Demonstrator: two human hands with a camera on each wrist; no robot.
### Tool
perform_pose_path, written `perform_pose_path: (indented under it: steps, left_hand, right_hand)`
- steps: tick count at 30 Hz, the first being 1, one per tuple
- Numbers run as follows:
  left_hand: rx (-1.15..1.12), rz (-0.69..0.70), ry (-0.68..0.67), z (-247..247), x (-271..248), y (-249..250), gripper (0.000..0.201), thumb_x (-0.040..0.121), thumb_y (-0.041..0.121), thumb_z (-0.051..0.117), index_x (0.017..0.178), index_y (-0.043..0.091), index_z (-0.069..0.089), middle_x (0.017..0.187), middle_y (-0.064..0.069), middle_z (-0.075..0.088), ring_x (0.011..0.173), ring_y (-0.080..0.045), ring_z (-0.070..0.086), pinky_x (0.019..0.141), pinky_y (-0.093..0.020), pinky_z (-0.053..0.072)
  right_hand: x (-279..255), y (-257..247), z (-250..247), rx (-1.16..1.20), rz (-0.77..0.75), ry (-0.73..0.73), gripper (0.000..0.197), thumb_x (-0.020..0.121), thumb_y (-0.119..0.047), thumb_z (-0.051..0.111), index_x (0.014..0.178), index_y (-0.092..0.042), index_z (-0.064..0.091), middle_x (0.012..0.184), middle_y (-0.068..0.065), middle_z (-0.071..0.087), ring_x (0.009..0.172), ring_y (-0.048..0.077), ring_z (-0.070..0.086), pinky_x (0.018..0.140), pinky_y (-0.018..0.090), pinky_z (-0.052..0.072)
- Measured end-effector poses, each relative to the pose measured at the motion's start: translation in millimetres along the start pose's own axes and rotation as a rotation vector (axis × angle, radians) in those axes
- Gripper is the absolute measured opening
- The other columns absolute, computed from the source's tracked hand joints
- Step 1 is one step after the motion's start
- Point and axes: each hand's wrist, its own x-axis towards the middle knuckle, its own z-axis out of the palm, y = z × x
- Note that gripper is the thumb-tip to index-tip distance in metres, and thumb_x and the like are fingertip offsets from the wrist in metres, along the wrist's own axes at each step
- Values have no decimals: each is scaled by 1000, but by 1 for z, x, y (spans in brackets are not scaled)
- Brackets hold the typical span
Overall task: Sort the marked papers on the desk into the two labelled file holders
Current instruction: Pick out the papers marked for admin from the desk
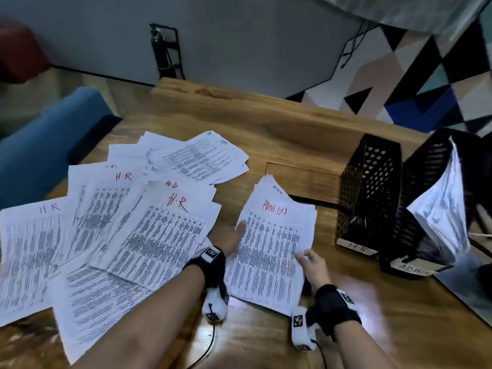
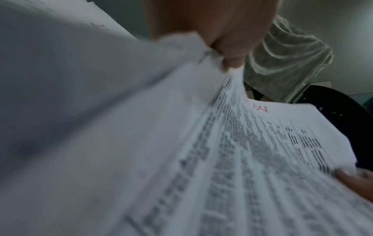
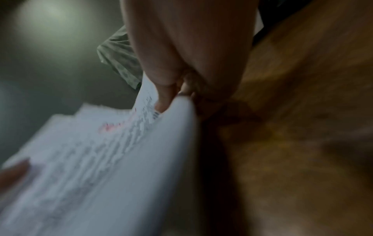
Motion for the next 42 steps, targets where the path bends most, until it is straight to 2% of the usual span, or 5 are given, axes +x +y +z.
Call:
perform_pose_path:
  steps: [9, 16, 22, 29, 42]
  left_hand:
    - [-179, -24, -86, -5, -22, 0, 44, 96, 25, 45, 132, 1, 45, 143, -12, 43, 130, -28, 42, 109, -31, 27]
    - [-317, -43, -78, -16, -21, -22, 23, 78, 22, 73, 66, 8, 58, 65, -6, 50, 56, -16, 42, 49, -21, 32]
    - [-324, -91, -121, -20, -12, -22, 52, 98, 34, 37, 131, -5, 44, 133, -31, 49, 121, -39, 50, 85, -29, 37]
    - [-327, -122, -28, -21, -4, -45, 42, 91, 22, 56, 82, -19, 58, 80, -37, 56, 79, -24, 47, 67, -32, 41]
    - [-360, -166, -40, -26, -7, -33, 39, 92, 29, 53, 96, -9, 61, 96, -24, 62, 90, -34, 59, 79, -34, 40]
  right_hand:
    - [-3, 5, -17, -129, -4, 565, 18, 89, 1, 43, 82, -4, 58, 110, 23, 58, 96, 36, 57, 87, 40, 44]
    - [-17, 0, 14, -155, -14, 196, 36, 79, -16, 71, 108, -6, 53, 102, 8, 51, 95, 26, 54, 87, 40, 46]
    - [-15, 11, 23, -124, -35, 223, 9, 86, -12, 57, 84, -14, 66, 92, 16, 68, 88, 32, 63, 76, 37, 47]
    - [-24, 12, -22, -9, 84, 510, 18, 89, -7, 53, 104, -2, 62, 98, 16, 64, 90, 31, 59, 76, 32, 42]
    - [-18, 6, -5, 8, 145, 439, 18, 85, -7, 60, 102, -6, 65, 99, 10, 66, 89, 28, 60, 83, 34, 48]
